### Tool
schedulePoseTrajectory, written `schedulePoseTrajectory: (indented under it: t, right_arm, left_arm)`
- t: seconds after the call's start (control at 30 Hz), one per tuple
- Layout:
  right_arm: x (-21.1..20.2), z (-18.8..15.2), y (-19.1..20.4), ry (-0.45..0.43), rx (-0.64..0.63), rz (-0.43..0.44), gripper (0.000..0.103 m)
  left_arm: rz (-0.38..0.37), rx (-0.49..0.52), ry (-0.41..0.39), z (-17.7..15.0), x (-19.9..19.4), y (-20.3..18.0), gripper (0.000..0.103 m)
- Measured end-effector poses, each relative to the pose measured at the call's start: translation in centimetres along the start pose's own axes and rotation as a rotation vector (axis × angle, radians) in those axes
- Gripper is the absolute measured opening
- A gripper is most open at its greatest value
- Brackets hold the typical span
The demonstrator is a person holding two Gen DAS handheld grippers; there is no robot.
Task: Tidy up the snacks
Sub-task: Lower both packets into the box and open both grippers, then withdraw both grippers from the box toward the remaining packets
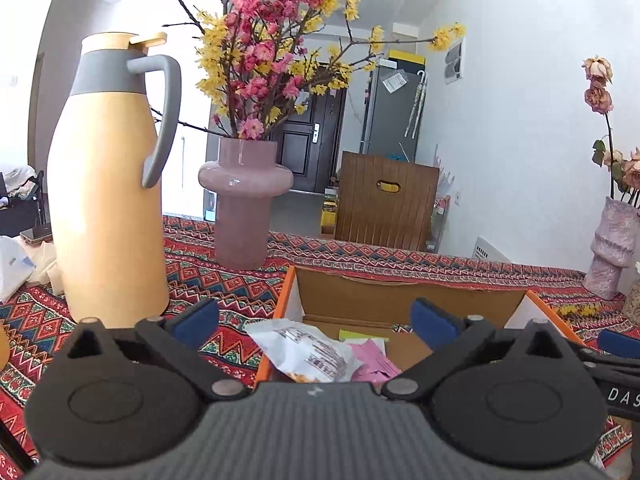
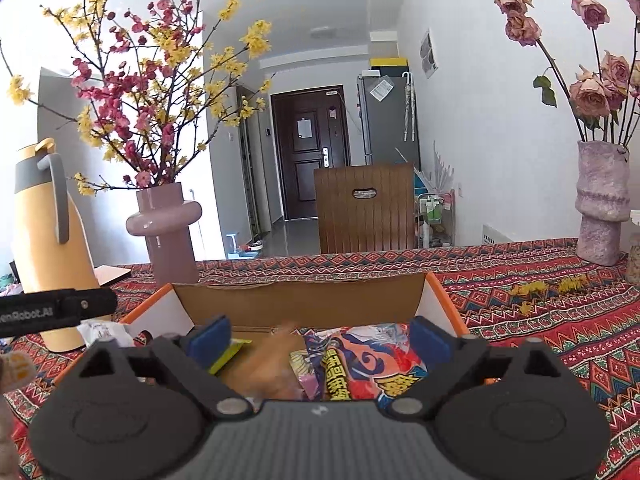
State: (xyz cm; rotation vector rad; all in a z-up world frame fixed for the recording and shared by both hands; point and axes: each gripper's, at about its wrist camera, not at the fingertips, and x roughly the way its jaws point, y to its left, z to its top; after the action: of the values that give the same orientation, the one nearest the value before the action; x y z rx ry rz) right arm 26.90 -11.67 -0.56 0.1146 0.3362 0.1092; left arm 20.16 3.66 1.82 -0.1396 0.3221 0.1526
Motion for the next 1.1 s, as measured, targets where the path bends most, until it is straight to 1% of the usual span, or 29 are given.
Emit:
schedulePoseTrajectory:
  t: [0.2, 0.63, 0.83, 1.1]
  right_arm:
    - [-0.7, 0.1, -0.1, -0.021, 0.010, 0.019, 0.103]
    - [-1.2, 0.3, 0.0, -0.030, 0.009, 0.018, 0.103]
    - [-3.8, 1.4, 0.1, -0.069, 0.014, 0.019, 0.103]
    - [-7.2, 1.1, 0.3, -0.062, -0.013, 0.007, 0.103]
  left_arm:
    - [-0.008, 0.007, 0.007, 0.0, -0.1, -0.2, 0.103]
    - [0.022, 0.001, 0.029, 0.2, 0.0, -0.1, 0.103]
    - [0.006, -0.008, 0.032, 1.4, -2.0, -0.4, 0.103]
    - [-0.033, 0.009, 0.027, 1.5, -5.8, -0.3, 0.103]
